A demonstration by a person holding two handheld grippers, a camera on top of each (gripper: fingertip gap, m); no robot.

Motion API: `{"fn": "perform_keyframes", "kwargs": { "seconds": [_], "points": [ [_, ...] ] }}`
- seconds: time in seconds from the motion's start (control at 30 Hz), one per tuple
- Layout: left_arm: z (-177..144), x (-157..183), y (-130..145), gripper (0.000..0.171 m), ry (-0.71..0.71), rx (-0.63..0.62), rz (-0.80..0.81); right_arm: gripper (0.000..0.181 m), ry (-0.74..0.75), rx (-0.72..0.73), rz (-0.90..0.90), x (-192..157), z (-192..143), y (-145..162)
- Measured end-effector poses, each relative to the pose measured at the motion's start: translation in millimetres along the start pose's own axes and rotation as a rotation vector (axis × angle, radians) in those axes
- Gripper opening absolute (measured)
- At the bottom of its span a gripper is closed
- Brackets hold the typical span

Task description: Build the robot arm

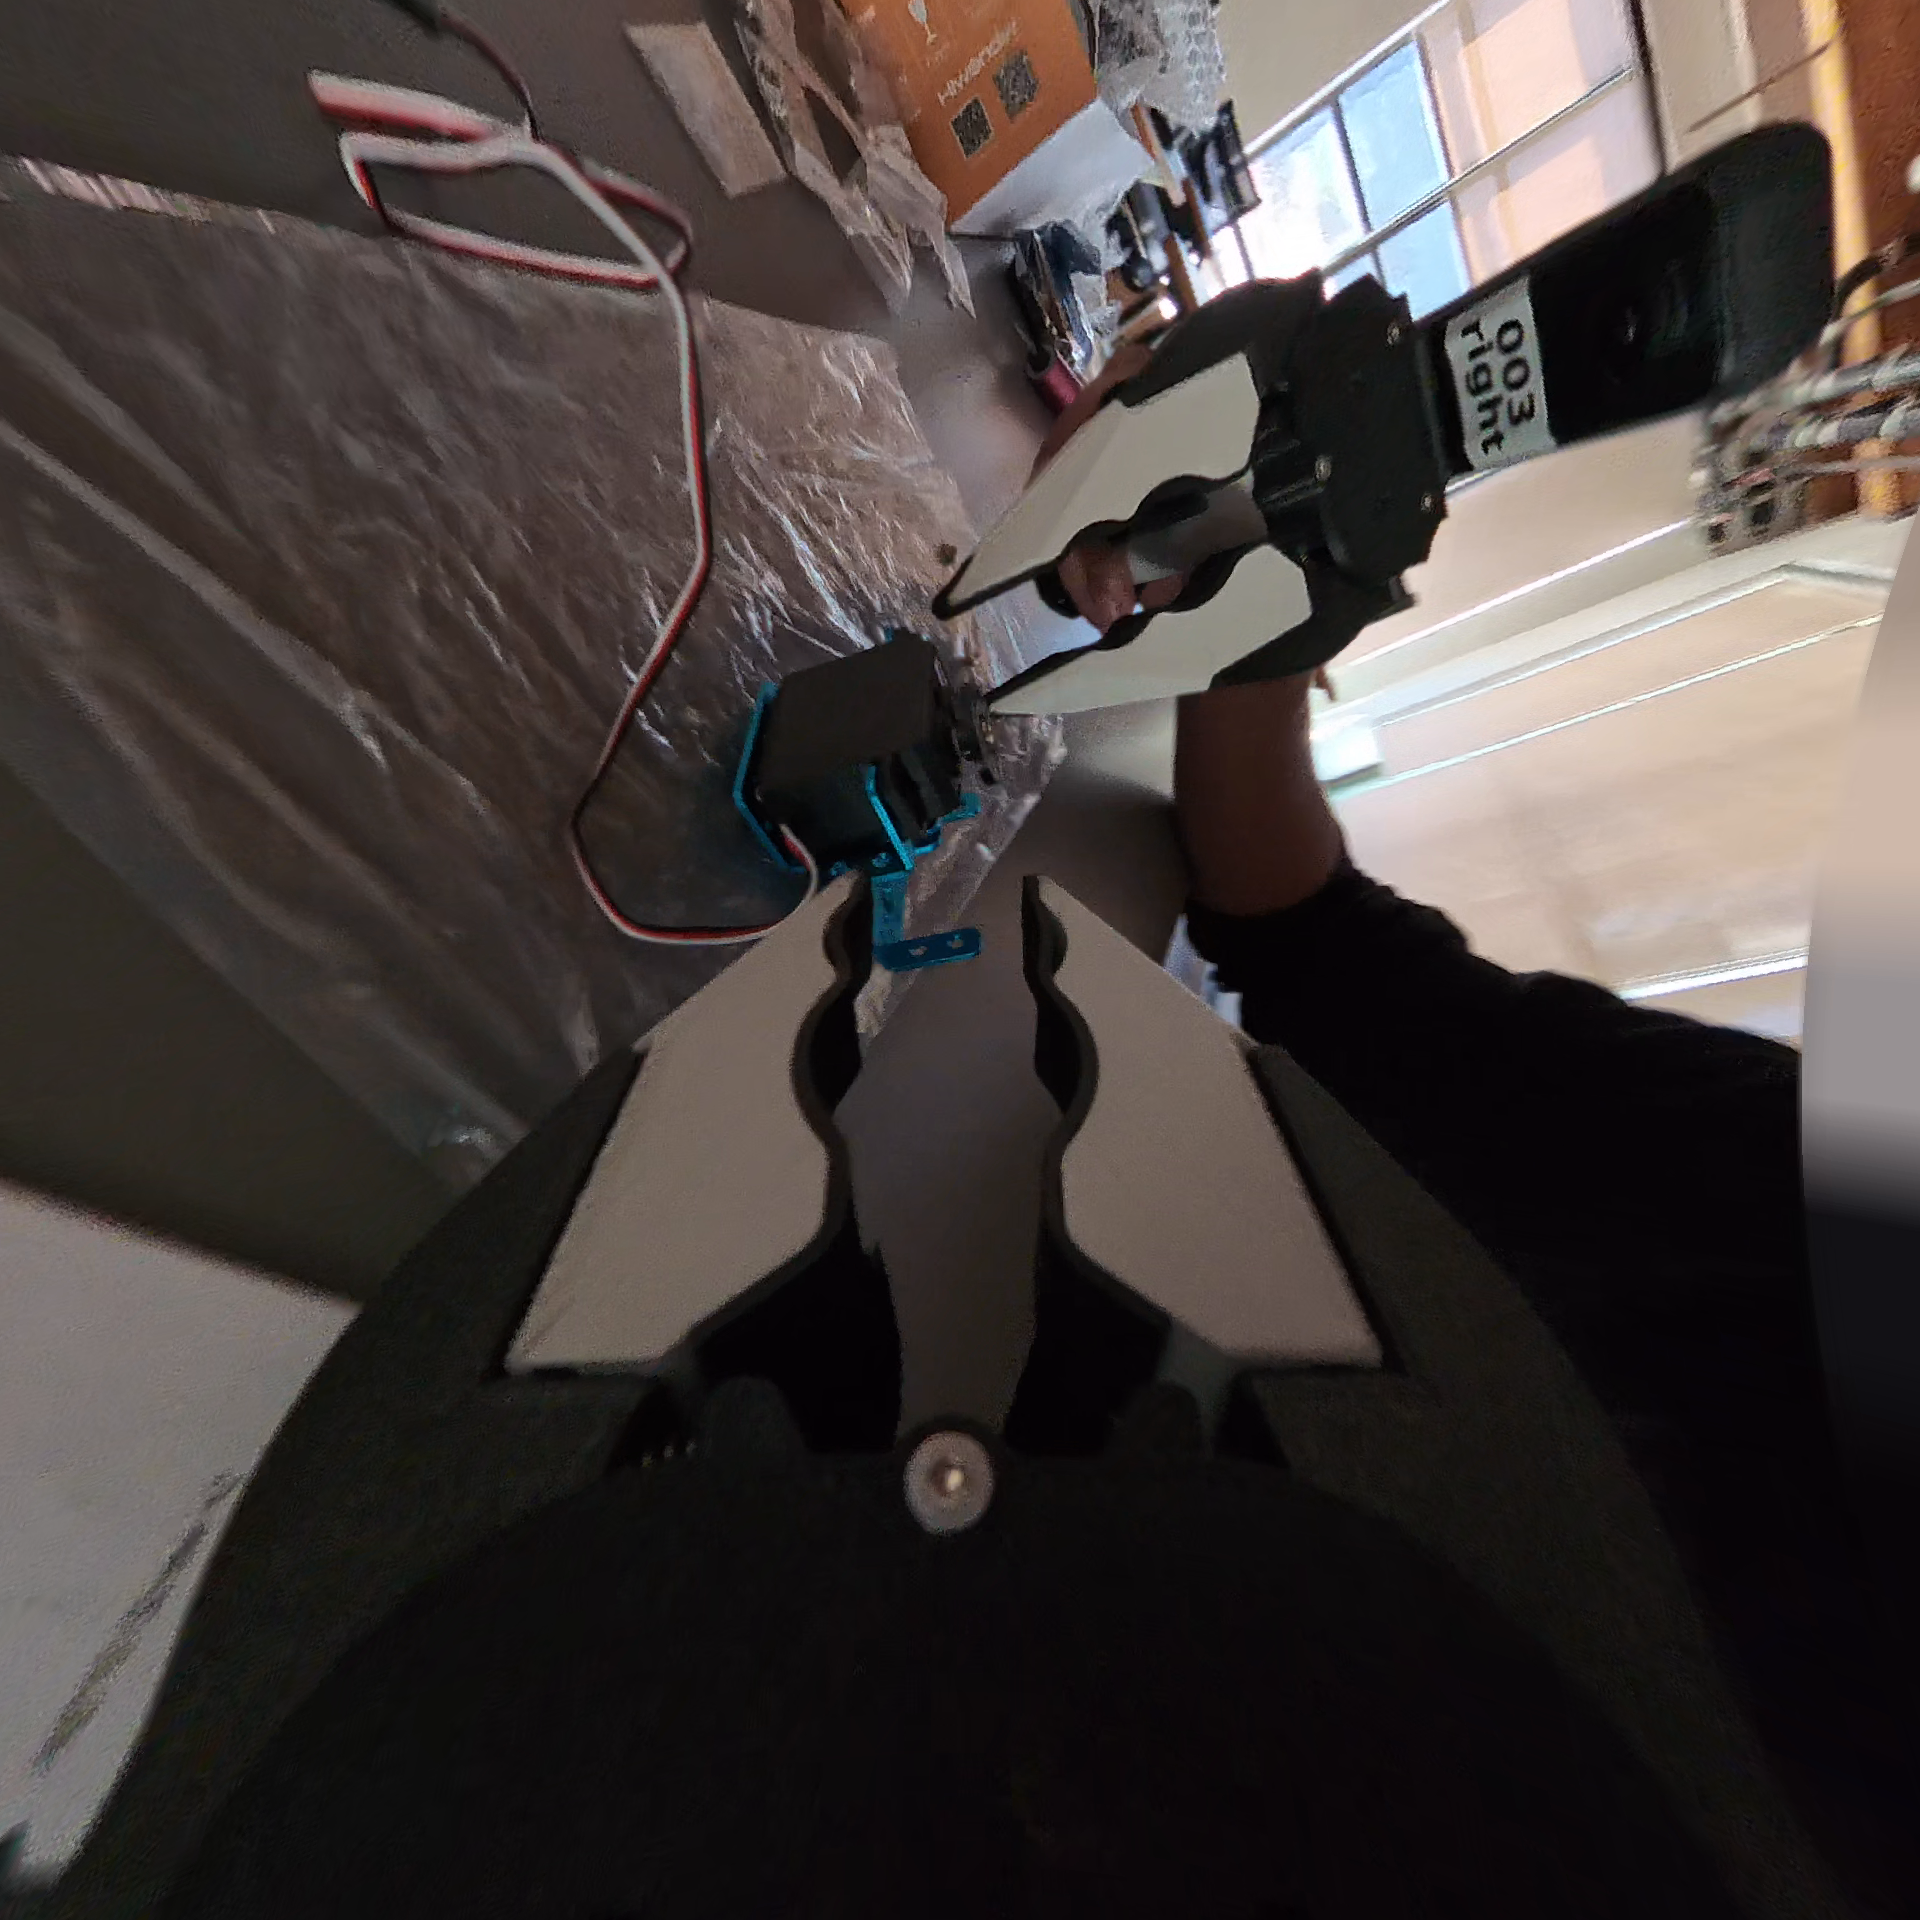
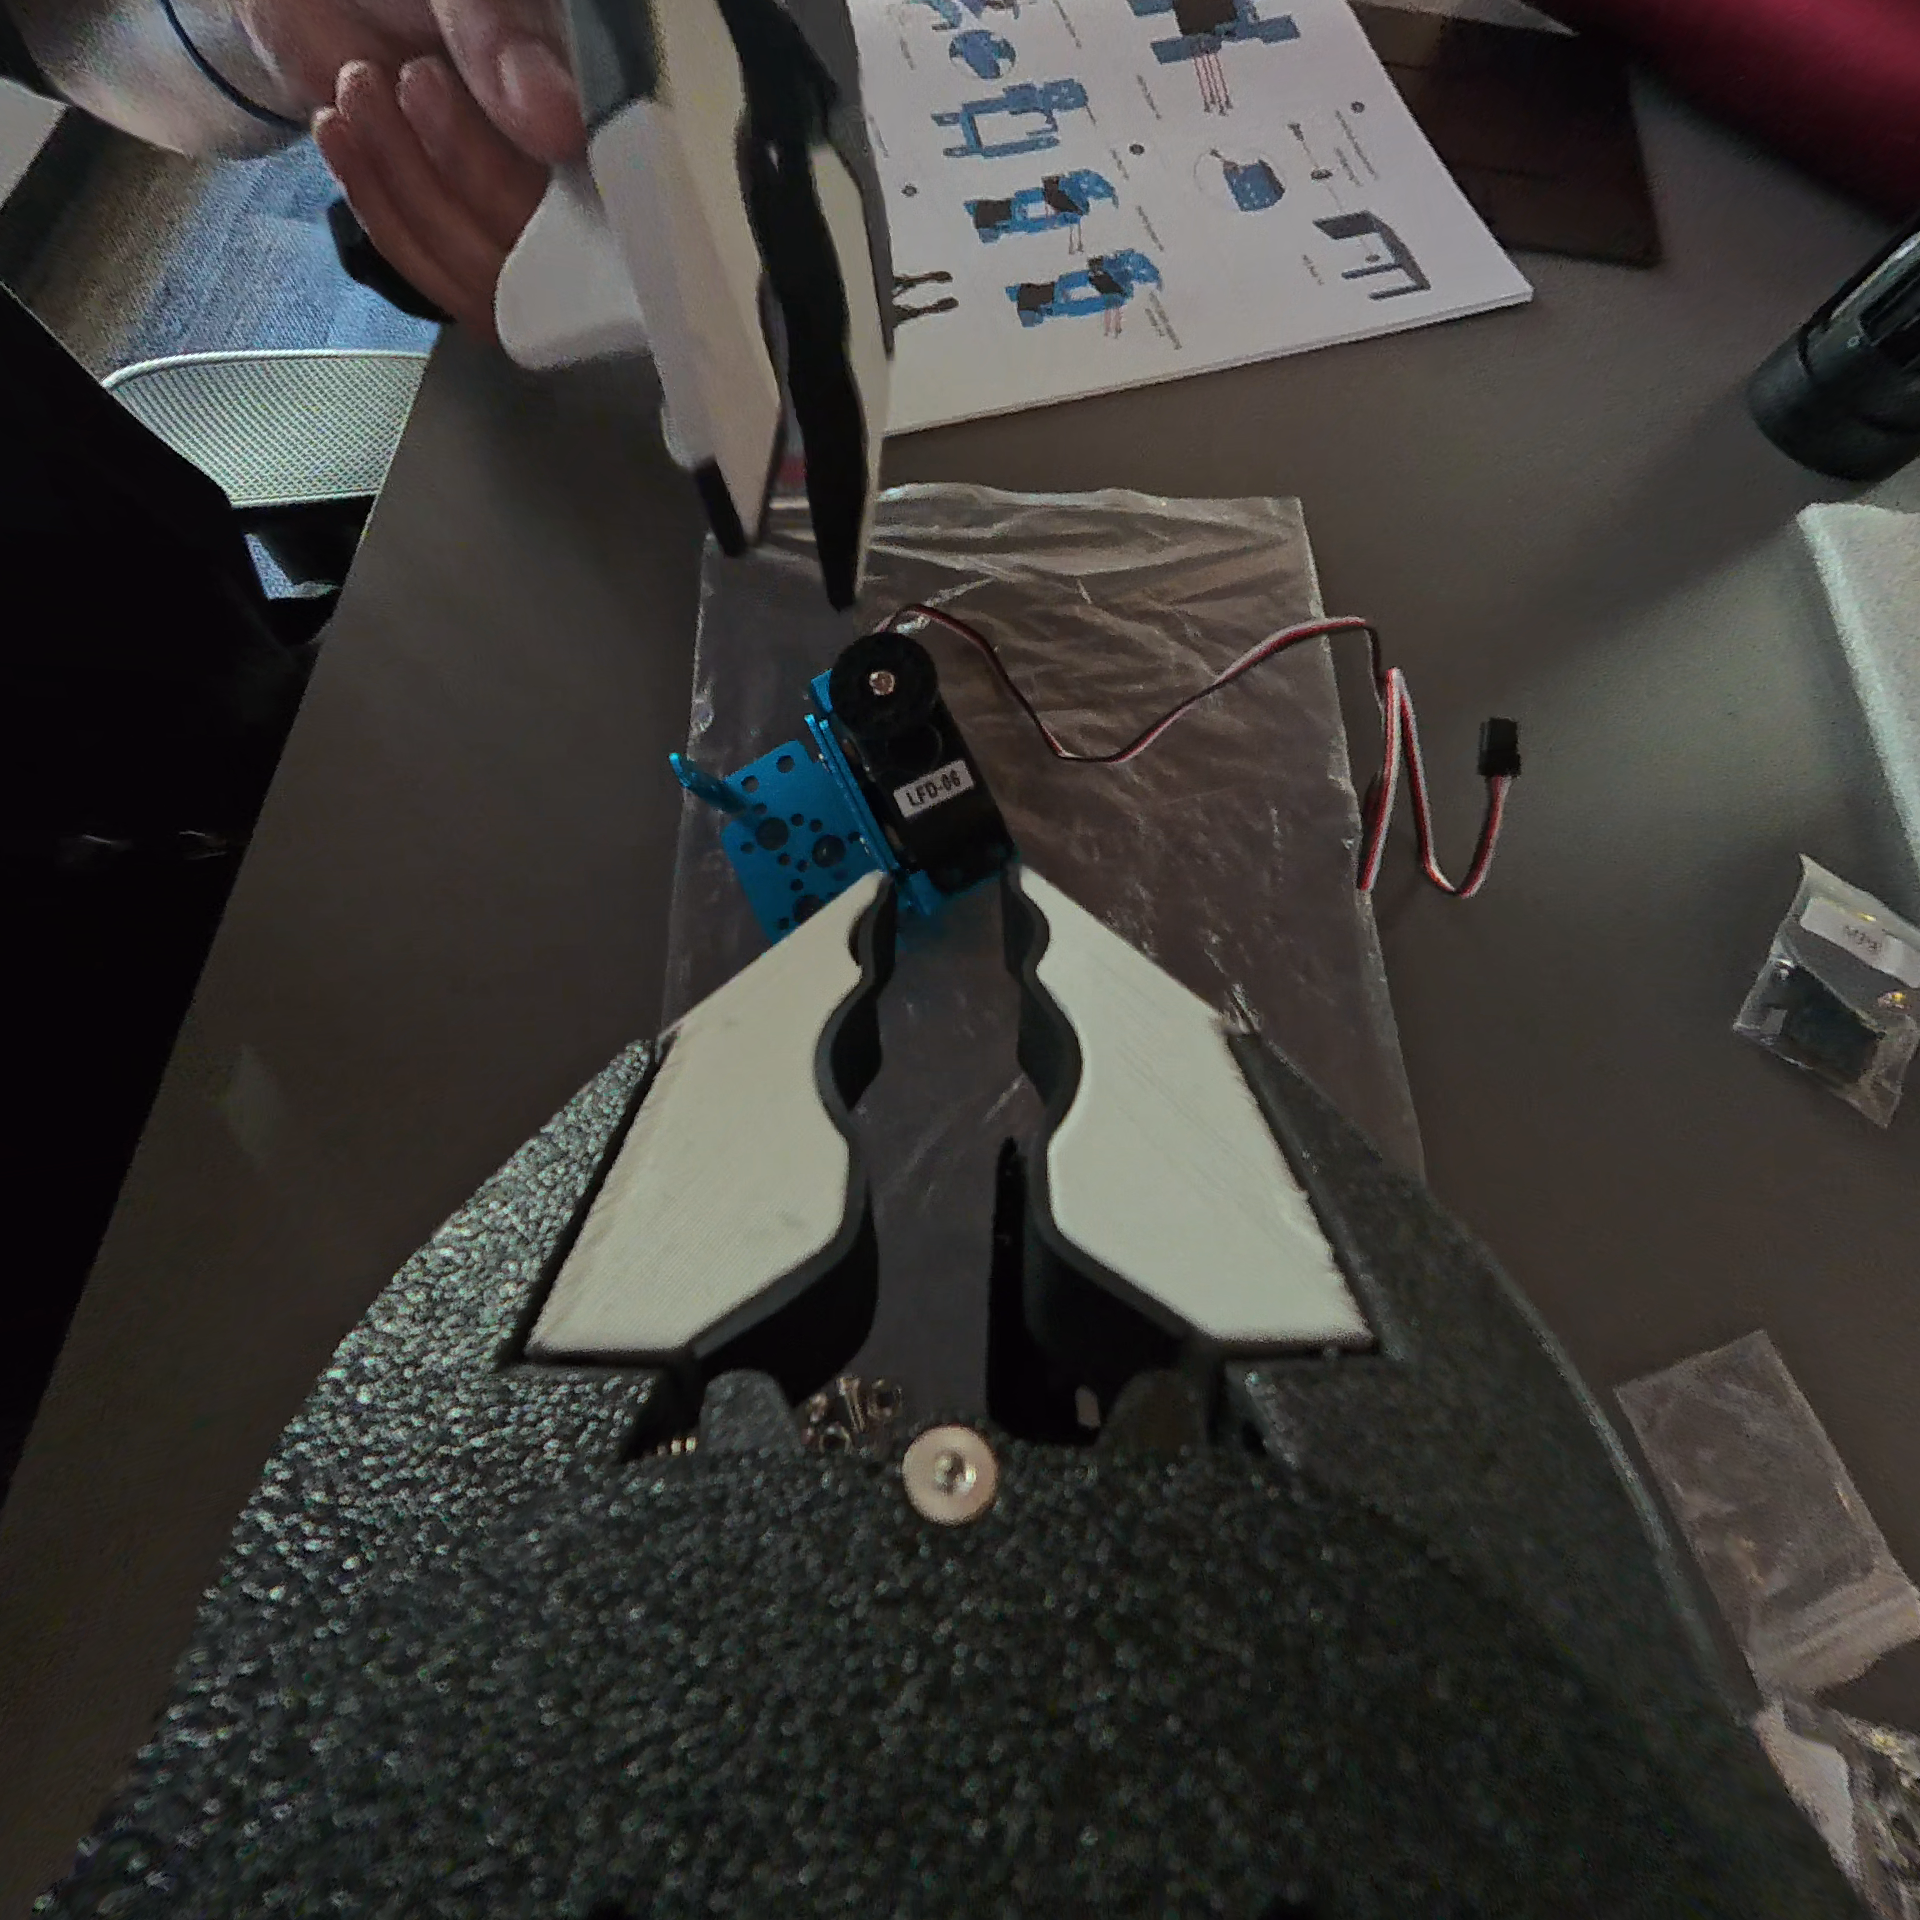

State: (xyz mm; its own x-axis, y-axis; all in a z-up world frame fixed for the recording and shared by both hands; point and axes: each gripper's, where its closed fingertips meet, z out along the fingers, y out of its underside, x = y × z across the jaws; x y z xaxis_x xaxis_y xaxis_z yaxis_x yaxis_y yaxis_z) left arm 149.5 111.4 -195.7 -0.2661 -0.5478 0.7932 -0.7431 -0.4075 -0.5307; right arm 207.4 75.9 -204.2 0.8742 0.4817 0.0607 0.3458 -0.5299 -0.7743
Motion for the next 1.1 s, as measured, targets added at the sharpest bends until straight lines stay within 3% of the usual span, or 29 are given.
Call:
{"fn": "perform_keyframes", "kwargs": {
  "seconds": [0.2, 0.27, 0.33, 0.47, 0.63, 0.83, 1.1],
  "points": [
    [-50.3, -3.3, -2.9, 0.029, -0.262, 0.171, 0.415, 0.02, 0.025, 0.059, 0.082, 7.0, -18.3, -10.7],
    [-66.4, -12.5, 0.2, 0.03, -0.396, 0.216, 0.513, 0.03, -0.009, 0.096, 0.145, 5.7, -20.1, -18.9],
    [-79.5, -14.9, 0.0, 0.03, -0.459, 0.291, 0.541, 0.052, -0.1, 0.135, 0.148, -9.2, -16.4, -29.1],
    [-77.0, -9.3, 5.6, 0.03, -0.397, 0.347, 0.516, 0.06, -0.044, 0.058, 0.04, -11.5, 6.2, -26.6],
    [-61.1, -15.7, 19.0, 0.03, -0.41, 0.234, 0.55, 0.046, -0.029, 0.011, -0.072, -10.3, 25.9, -20.3],
    [-61.5, -15.1, 19.0, 0.03, -0.382, 0.235, 0.526, 0.03, -0.026, -0.007, -0.16, -12.7, 29.6, -17.0],
    [-60.9, -14.2, 19.9, 0.03, -0.383, 0.235, 0.538, 0.029, -0.008, -0.007, -0.191, -11.2, 32.3, -19.7]
  ]
}}
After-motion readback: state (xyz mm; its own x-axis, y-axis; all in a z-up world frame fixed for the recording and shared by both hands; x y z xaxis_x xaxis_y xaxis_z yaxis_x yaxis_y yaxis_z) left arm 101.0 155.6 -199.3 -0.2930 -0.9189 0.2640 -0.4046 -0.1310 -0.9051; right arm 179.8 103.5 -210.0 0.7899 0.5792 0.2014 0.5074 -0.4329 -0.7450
